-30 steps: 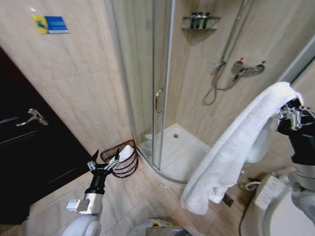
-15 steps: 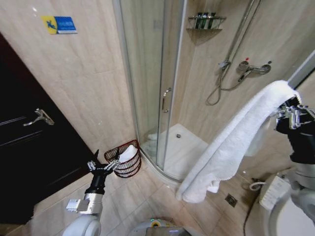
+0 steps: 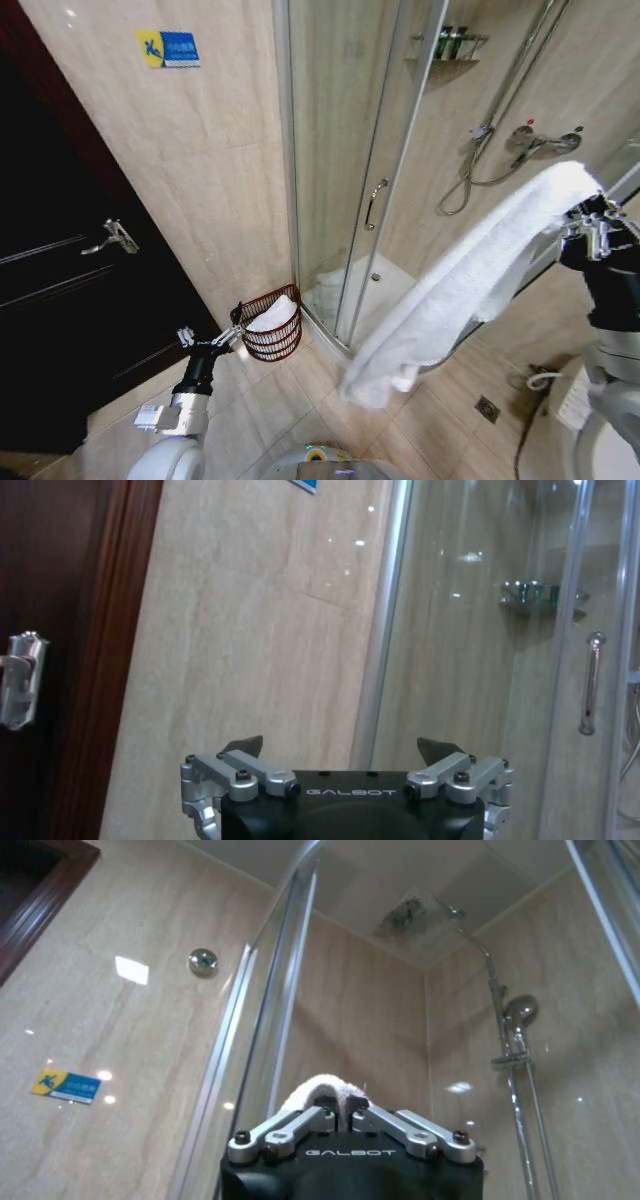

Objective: Discard the used towel into the hamper.

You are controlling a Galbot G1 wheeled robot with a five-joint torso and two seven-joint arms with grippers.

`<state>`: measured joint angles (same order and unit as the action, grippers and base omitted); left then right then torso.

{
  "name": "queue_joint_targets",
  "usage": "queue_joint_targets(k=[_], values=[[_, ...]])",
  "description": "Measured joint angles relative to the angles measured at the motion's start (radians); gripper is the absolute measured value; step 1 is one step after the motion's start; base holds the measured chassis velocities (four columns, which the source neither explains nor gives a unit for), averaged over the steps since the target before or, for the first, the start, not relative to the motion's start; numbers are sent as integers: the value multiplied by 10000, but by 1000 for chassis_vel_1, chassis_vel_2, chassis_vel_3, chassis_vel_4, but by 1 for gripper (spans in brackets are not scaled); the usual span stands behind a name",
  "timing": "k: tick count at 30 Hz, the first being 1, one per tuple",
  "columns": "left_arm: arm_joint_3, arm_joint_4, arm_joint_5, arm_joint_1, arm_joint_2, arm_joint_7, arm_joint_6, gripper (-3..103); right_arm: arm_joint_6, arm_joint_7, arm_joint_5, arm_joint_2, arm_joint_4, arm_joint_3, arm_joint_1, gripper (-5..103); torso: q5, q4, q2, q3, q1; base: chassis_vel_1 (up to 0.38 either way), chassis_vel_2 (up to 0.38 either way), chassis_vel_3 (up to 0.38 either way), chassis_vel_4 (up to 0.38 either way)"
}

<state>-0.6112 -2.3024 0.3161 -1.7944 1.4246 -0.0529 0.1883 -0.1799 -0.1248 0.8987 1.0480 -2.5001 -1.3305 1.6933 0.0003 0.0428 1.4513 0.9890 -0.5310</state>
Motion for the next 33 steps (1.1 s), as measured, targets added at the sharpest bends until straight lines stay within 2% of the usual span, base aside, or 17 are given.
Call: queue_joint_targets(k=[13,25,33], values=[[-2,0,0,0,-3,0,0,100,-3,7,47,61,1,-69,139,4,-2,0,-5,-1,-2,-2,-6,0,10],[-2,0,0,-1,-2,0,0,100,-47,64,52,47,2,-67,162,4,-5,0,-2,-6,11,131,-161,-152,160],[-2,0,0,0,-2,0,0,100,-49,58,52,3,1,-54,110,4,0,1,-6,-1,-1,46,-33,-51,46]])
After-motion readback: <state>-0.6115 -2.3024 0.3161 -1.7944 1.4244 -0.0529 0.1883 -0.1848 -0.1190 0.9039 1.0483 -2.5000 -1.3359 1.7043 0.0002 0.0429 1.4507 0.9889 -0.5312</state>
